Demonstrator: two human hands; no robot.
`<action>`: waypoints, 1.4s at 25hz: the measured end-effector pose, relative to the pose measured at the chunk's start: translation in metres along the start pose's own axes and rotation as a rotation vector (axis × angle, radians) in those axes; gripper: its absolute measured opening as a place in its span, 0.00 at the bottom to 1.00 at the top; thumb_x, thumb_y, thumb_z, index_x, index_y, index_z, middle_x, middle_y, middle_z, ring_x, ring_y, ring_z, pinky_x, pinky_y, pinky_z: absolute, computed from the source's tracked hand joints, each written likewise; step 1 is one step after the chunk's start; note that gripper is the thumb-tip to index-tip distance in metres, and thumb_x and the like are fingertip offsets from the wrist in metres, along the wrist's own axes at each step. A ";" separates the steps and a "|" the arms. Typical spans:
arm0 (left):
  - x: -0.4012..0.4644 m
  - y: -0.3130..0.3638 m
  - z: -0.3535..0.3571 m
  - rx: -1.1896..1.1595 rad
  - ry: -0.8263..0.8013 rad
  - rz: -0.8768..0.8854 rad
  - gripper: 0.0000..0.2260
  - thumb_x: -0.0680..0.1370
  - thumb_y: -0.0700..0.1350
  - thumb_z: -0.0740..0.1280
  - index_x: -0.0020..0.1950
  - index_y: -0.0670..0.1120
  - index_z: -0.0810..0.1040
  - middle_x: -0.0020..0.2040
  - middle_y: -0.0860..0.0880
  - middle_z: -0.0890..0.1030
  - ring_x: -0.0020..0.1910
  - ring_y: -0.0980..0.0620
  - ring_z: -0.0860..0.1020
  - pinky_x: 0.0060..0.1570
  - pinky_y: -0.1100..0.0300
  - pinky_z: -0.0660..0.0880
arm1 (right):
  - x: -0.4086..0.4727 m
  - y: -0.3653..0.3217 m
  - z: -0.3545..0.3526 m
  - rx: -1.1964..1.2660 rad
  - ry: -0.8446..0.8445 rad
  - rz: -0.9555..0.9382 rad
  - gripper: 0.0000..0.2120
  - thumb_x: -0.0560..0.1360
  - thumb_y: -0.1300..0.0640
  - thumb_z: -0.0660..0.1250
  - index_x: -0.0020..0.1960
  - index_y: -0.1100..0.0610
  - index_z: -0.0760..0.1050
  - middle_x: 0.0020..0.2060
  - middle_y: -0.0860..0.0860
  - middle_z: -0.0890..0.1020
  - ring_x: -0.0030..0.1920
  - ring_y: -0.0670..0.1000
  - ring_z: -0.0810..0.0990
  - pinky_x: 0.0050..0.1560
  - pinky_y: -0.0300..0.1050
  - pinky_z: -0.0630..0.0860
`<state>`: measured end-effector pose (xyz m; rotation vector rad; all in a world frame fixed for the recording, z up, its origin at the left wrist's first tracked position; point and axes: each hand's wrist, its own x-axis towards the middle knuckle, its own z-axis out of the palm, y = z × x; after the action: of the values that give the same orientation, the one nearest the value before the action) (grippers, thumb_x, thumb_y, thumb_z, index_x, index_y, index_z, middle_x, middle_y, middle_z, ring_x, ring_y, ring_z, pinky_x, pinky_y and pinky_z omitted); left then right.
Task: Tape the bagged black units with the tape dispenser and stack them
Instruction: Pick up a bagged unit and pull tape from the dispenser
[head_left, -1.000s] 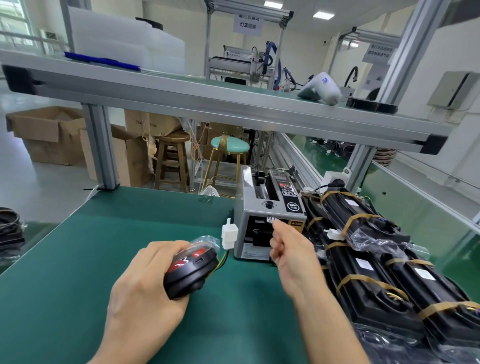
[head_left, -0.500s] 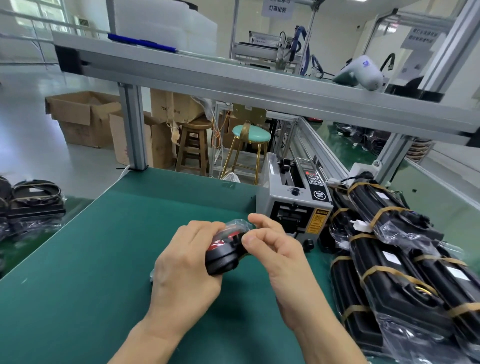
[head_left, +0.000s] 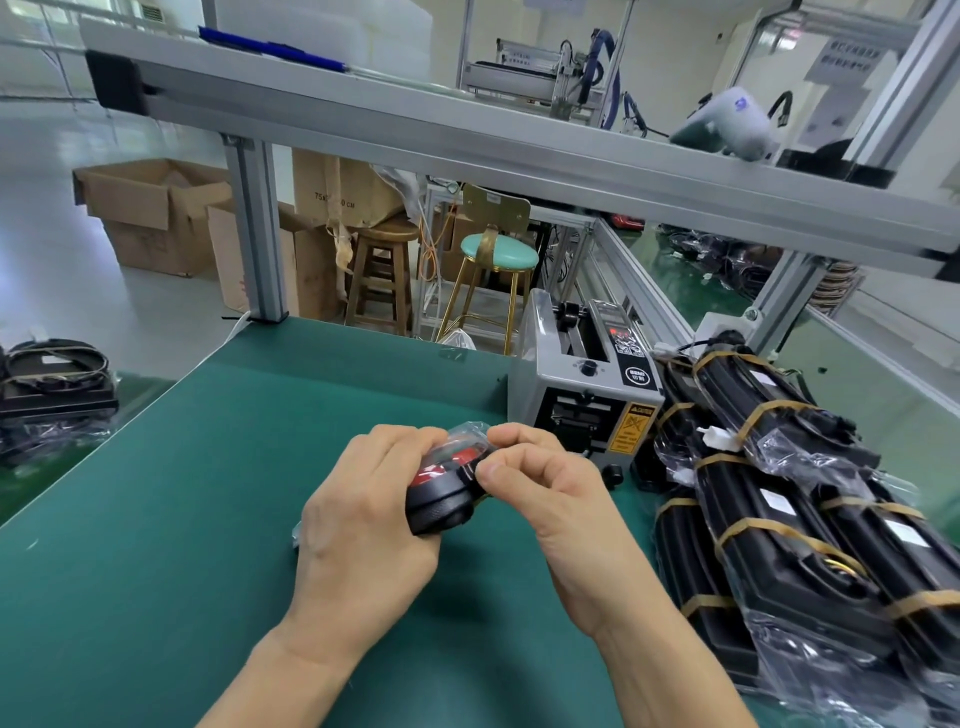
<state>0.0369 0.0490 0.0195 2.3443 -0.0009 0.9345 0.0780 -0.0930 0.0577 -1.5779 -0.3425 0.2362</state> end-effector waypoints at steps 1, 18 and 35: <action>0.000 0.000 0.000 0.002 -0.001 -0.001 0.26 0.58 0.31 0.76 0.54 0.46 0.80 0.48 0.53 0.80 0.45 0.49 0.77 0.44 0.60 0.71 | 0.000 0.000 0.000 -0.014 0.009 -0.003 0.10 0.73 0.64 0.69 0.33 0.56 0.80 0.54 0.46 0.77 0.51 0.35 0.76 0.56 0.34 0.68; -0.001 0.002 0.001 0.007 -0.016 -0.011 0.26 0.57 0.30 0.75 0.53 0.45 0.80 0.48 0.53 0.80 0.45 0.49 0.77 0.43 0.59 0.71 | 0.000 0.000 0.001 -0.177 0.114 -0.039 0.14 0.69 0.64 0.71 0.28 0.51 0.79 0.44 0.43 0.79 0.45 0.39 0.78 0.50 0.37 0.70; -0.006 0.000 0.006 -0.065 0.094 0.107 0.23 0.60 0.33 0.72 0.54 0.46 0.80 0.49 0.56 0.78 0.46 0.53 0.76 0.47 0.63 0.71 | -0.001 0.019 0.000 0.111 0.054 0.107 0.26 0.59 0.57 0.77 0.55 0.48 0.75 0.54 0.43 0.80 0.54 0.37 0.77 0.55 0.32 0.69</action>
<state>0.0364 0.0448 0.0121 2.2568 -0.1176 1.0801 0.0784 -0.0940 0.0388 -1.4922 -0.1996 0.2900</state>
